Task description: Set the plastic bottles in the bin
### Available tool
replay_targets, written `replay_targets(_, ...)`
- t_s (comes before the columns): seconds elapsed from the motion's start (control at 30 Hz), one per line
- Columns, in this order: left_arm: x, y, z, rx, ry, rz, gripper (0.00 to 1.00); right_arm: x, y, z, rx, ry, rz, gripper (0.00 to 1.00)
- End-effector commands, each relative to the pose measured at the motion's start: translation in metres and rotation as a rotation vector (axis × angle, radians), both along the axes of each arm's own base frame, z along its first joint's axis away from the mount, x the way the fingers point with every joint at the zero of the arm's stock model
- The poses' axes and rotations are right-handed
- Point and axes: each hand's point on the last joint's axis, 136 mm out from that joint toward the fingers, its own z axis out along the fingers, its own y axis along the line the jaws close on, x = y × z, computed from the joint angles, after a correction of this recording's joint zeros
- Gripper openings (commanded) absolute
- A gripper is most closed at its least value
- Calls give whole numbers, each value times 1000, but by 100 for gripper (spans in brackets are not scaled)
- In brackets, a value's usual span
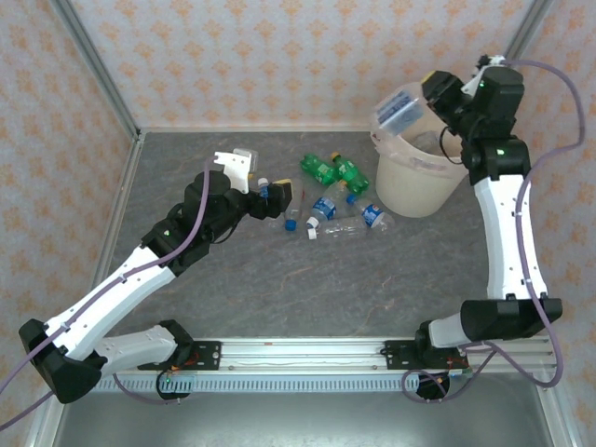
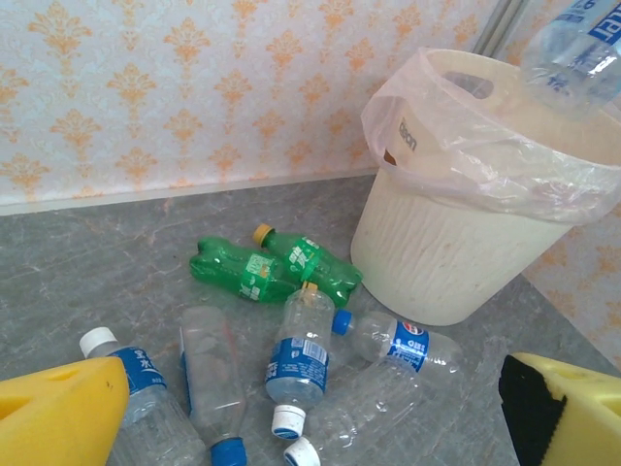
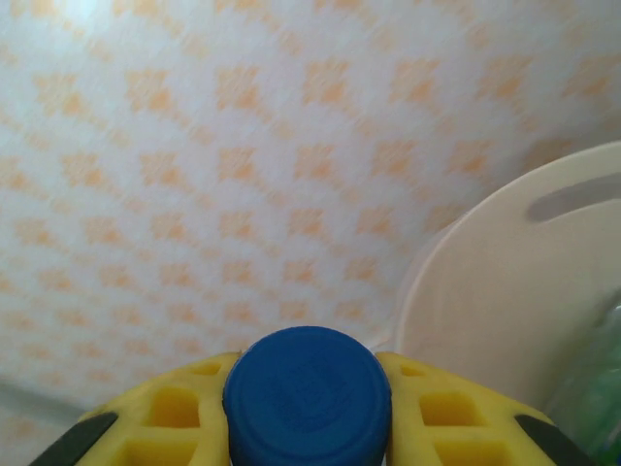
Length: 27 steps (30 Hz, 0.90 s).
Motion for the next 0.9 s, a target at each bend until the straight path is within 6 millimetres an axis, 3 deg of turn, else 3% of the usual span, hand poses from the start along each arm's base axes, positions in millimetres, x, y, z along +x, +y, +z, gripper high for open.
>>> replay_targets(0.0, -3, 3, 5, -18, -6, 14, 99, -13, -39, 5, -72, -9, -196, 27)
replay_targets(0.13, -4, 2, 4, -23, -1, 11, 99, -21, -64, 7, -124, -7, -321, 27)
replay_targets(0.3, -5, 2, 4, -27, 3, 10, 99, -21, -81, 0, -187, 28, -407, 27)
replay_targets(0.7, -4, 1, 1, -24, 12, 9, 99, -3, -89, -27, -256, 102, -424, 27)
replay_targets(0.8, -3, 1, 0, -19, 16, 10, 99, 3, -87, -34, -265, 128, -407, 32)
replay_targets(0.87, -2, 1, -3, -12, 22, 16, 99, 8, -84, -40, -273, 145, -386, 52)
